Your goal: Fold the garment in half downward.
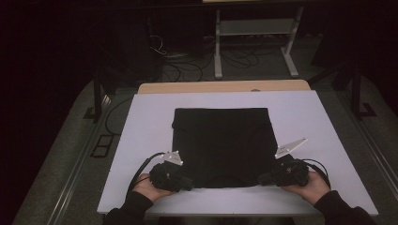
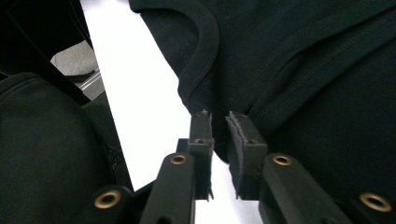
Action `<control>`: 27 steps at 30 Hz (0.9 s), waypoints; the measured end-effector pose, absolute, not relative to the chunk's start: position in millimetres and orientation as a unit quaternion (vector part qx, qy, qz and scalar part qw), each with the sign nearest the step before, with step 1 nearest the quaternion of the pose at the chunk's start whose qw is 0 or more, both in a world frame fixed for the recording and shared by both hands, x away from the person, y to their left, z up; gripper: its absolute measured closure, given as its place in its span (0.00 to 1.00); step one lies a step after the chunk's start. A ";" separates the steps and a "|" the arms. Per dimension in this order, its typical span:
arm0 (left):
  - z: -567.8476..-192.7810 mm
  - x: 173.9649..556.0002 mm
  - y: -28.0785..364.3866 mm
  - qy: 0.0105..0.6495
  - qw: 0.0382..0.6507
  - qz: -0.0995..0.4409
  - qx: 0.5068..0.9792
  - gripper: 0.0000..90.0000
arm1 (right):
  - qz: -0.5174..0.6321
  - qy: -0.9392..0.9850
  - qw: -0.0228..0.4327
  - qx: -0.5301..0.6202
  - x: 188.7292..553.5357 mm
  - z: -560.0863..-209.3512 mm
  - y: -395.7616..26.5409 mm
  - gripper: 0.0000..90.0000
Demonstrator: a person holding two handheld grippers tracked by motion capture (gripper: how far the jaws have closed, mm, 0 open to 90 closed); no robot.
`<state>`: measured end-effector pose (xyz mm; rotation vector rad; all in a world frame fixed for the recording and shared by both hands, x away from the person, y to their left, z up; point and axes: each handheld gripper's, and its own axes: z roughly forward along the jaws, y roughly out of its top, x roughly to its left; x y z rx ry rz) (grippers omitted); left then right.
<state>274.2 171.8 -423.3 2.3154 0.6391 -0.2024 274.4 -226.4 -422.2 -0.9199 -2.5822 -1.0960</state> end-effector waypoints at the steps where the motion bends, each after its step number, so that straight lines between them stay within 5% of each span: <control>1: -422.3 274.4 172.7 0.248 0.360 -0.079 0.896 0.72 | -0.372 -0.870 0.092 -0.312 274.2 -420.8 -227.6 0.82; 14: -413.9 272.5 186.5 0.276 0.416 -0.028 0.866 0.14 | -0.415 -0.852 0.019 -0.317 272.4 -401.9 -235.3 0.26; 23: -408.7 272.2 203.3 0.300 0.461 -0.005 0.835 0.00 | -0.438 -0.836 -0.009 -0.331 277.9 -389.7 -237.6 0.01; 27: -406.3 270.3 212.6 0.308 0.483 0.021 0.820 0.00 | -0.444 -0.831 -0.023 -0.333 280.9 -384.9 -237.2 0.00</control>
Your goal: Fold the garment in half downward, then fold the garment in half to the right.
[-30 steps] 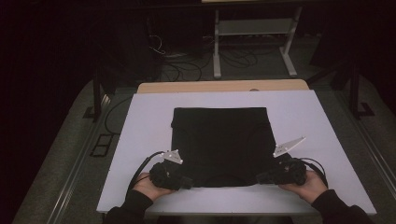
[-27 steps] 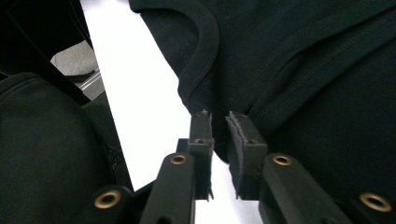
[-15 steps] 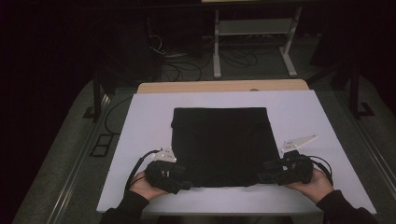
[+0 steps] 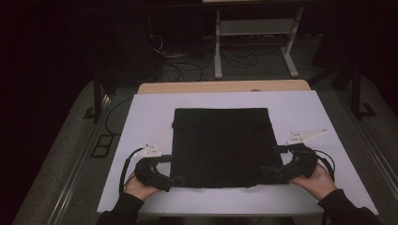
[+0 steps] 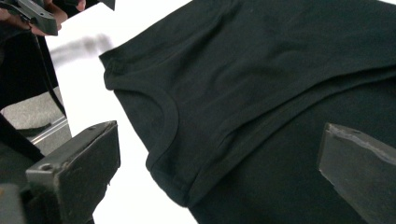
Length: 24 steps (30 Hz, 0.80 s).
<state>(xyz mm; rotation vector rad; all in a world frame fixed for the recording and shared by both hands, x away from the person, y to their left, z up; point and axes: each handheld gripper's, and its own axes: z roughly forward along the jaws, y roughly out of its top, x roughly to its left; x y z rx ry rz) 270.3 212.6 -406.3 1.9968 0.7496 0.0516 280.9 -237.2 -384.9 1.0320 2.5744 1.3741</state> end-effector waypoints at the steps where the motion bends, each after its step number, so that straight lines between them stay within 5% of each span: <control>1: -406.3 269.8 214.5 0.308 0.487 0.024 0.817 0.00 | 0.442 0.831 0.027 0.336 281.1 -383.4 -236.4 0.00; 24: -412.3 260.2 237.1 0.321 0.501 0.080 0.799 0.00 | 0.444 0.841 0.054 0.305 327.4 -353.1 -190.8 0.00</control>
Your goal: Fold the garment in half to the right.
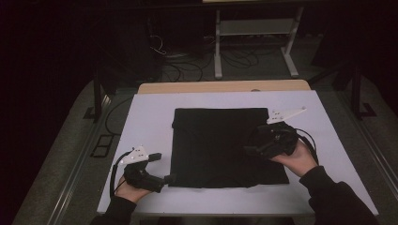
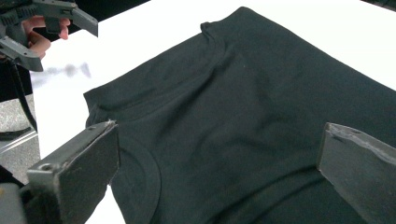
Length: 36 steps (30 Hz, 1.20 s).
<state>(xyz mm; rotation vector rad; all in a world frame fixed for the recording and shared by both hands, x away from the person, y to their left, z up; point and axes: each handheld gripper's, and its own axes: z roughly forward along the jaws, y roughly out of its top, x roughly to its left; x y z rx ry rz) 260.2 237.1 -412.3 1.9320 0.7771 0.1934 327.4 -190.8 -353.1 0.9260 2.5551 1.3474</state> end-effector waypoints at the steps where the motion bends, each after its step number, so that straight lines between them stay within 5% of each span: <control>1: -412.7 259.8 238.0 0.322 0.502 0.081 0.799 0.00 | 0.443 0.842 0.055 0.304 329.8 -352.5 -188.0 0.00; 36: -431.6 257.2 238.8 0.309 0.433 0.081 0.843 0.00 | 0.420 0.856 0.054 0.295 414.4 -342.0 -123.7 0.00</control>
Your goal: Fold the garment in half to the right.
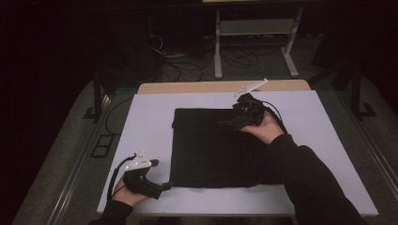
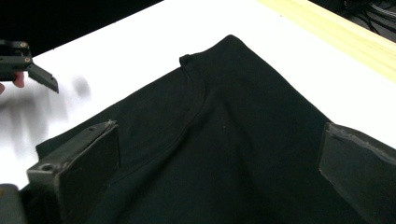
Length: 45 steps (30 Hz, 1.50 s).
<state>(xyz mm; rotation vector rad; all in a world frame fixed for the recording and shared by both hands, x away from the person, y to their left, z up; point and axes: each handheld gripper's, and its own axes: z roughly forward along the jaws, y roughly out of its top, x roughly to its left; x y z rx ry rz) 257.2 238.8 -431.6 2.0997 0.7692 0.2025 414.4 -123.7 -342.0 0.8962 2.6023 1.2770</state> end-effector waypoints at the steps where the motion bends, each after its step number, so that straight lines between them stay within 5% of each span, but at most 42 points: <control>1: -432.1 257.4 238.0 0.308 0.430 0.080 0.845 0.00 | 0.419 0.857 0.054 0.295 416.1 -341.1 -121.3 0.00; 26: -446.6 263.5 224.0 0.282 0.373 0.046 0.883 0.00 | 0.423 0.859 0.048 0.285 453.9 -336.7 -67.0 0.00; 45: -449.0 262.6 218.8 0.271 0.383 0.057 0.881 0.20 | 0.416 0.863 0.038 0.285 483.2 -345.7 -24.4 0.00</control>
